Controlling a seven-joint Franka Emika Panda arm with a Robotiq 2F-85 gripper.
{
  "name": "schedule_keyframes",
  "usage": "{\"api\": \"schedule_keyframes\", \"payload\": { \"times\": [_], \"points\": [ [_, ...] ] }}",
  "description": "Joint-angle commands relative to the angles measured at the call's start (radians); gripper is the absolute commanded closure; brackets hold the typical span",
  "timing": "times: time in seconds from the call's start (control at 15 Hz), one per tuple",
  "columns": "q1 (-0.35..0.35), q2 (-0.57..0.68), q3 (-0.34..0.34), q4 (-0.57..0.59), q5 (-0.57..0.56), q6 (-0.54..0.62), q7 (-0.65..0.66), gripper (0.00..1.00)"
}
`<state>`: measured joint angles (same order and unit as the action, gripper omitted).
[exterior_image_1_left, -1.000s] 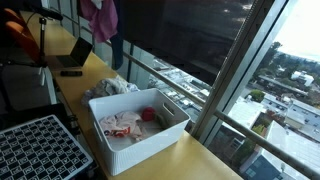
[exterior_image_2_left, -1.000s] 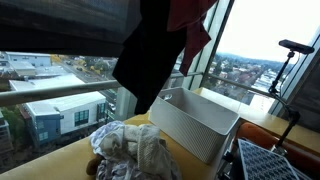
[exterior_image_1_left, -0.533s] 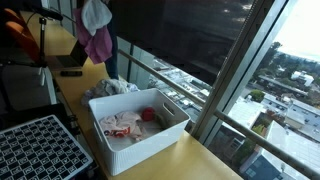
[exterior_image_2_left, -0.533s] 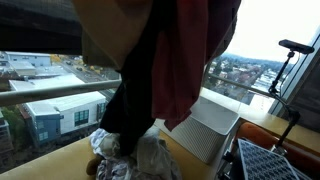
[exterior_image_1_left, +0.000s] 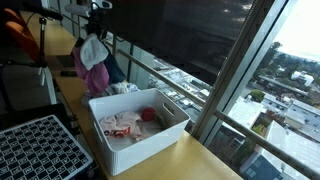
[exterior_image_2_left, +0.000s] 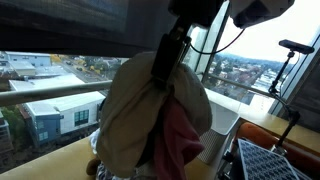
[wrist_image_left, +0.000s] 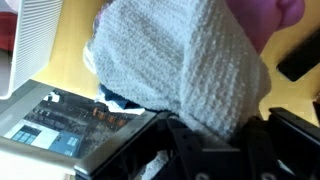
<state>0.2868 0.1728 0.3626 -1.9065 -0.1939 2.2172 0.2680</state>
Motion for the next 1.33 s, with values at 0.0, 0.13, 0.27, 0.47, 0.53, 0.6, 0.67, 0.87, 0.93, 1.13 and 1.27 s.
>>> {"api": "schedule_keyframes", "payload": {
  "times": [0.0,0.13,0.27,0.47,0.53,0.6,0.67,0.87,0.93,1.13,1.27],
  "points": [
    [0.039,0.049,-0.035,0.006,0.01,0.025,0.005,0.93],
    [0.041,0.084,-0.047,0.012,0.018,0.036,-0.008,0.93],
    [0.035,0.125,-0.061,0.009,0.028,0.056,-0.02,0.93],
    [0.032,0.211,-0.092,0.027,0.028,0.102,-0.033,0.93],
    [0.032,0.242,-0.103,0.041,0.026,0.117,-0.04,0.93],
    [0.031,0.276,-0.114,0.063,0.028,0.13,-0.053,0.93],
    [0.031,0.307,-0.124,0.084,0.029,0.138,-0.067,0.93],
    [0.02,0.391,-0.142,0.154,0.047,0.137,-0.127,0.93],
    [0.014,0.416,-0.146,0.176,0.058,0.133,-0.148,0.93],
    [-0.002,0.44,-0.155,0.208,0.082,0.115,-0.206,0.47],
    [-0.01,0.408,-0.154,0.205,0.093,0.09,-0.235,0.34]
  ]
}}
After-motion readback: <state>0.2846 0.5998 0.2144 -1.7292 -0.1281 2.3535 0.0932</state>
